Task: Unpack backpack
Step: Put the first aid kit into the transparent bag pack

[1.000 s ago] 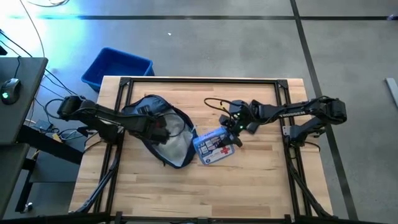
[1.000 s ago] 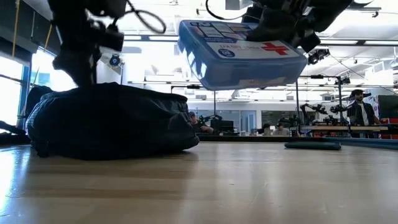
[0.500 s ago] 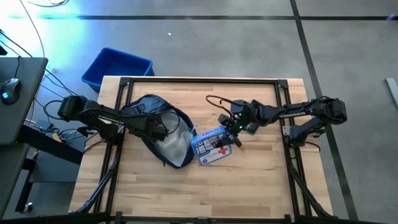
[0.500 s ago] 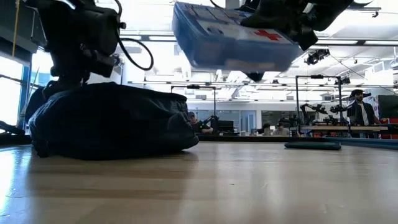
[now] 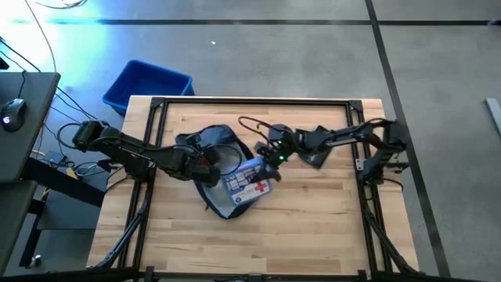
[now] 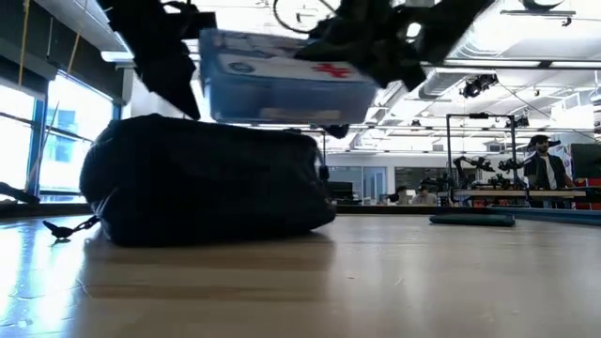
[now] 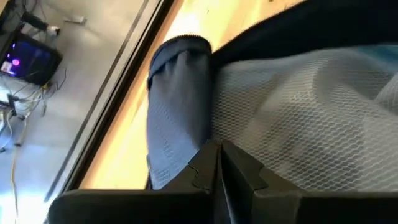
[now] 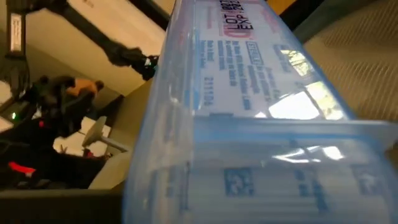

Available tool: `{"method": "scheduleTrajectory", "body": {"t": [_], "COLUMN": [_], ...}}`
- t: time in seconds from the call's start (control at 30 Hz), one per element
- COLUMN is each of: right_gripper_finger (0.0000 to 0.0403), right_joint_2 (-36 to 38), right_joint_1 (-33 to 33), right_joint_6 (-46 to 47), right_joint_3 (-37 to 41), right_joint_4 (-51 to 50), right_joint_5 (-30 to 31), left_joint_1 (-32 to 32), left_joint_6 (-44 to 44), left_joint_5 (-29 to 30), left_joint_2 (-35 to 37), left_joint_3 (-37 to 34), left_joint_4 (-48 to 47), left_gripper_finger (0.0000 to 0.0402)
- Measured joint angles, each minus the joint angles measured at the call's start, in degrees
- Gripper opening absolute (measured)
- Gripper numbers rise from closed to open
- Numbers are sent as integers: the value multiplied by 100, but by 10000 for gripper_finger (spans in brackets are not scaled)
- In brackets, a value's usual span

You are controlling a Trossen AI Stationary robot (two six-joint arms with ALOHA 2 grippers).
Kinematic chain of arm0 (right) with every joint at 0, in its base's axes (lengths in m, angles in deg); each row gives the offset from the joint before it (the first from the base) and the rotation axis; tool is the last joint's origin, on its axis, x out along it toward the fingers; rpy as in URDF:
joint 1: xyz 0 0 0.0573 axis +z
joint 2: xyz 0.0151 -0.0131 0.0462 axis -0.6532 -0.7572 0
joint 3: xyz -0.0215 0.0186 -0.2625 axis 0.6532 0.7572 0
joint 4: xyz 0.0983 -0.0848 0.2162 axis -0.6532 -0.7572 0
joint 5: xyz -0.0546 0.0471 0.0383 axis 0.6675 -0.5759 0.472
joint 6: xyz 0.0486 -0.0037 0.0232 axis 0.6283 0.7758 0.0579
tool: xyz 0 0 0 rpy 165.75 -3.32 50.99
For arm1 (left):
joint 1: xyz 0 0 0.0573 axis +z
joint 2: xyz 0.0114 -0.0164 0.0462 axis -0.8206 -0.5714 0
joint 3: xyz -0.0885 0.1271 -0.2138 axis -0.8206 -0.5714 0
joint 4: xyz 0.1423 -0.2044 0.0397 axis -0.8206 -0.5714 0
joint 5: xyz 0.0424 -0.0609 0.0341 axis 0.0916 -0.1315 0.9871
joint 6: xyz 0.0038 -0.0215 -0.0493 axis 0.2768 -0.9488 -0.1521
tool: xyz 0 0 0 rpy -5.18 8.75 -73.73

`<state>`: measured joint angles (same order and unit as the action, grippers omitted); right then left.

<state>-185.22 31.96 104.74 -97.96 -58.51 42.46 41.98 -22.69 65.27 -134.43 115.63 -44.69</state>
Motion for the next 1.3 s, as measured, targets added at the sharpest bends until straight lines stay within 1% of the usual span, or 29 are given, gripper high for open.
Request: {"method": "scheduleTrajectory", "body": {"t": [0.13,0.23,0.4,0.47,0.67,0.8,0.83,0.87,1.0,1.1,1.2,1.3], "right_gripper_finger": [132,132,132,132,132,135,150,172,279,338,365,372], "right_joint_2": [-483,-954,-1778,-2050,-2689,-2853,-2863,-2869,-2901,-2851,-2754,-2674], "right_joint_1": [-226,-306,-345,-398,-714,-862,-893,-922,-1034,-1057,-1043,-1043], "right_joint_6": [273,444,605,604,587,293,193,51,-117,-345,-786,-1281], "right_joint_3": [-406,-745,-1569,-1950,-2986,-3260,-3280,-3293,-3361,-3468,-3640,-3850], "right_joint_4": [-35,-19,-8,-150,-1050,-1355,-1377,-1392,-1468,-1724,-2144,-2730], "right_joint_5": [-69,21,-112,-164,-236,-253,-274,-326,-762,-687,-374,-44], "left_joint_1": [-54,-119,-150,-219,-687,-1007,-1088,-1167,-1509,-1741,-1944,-2122], "left_joint_6": [75,-20,131,152,576,732,716,706,686,249,-231,-587], "left_joint_5": [133,507,586,638,802,808,808,808,814,941,1137,1378], "left_joint_2": [0,12,7,39,131,131,131,131,131,131,131,113], "left_joint_3": [22,85,64,98,681,1098,1165,1216,1284,1284,1284,1284], "left_joint_4": [-194,-19,15,-28,-44,-27,-32,-15,152,99,78,55], "left_gripper_finger": [0,0,0,0,0,0,0,0,0,0,0,0]}}
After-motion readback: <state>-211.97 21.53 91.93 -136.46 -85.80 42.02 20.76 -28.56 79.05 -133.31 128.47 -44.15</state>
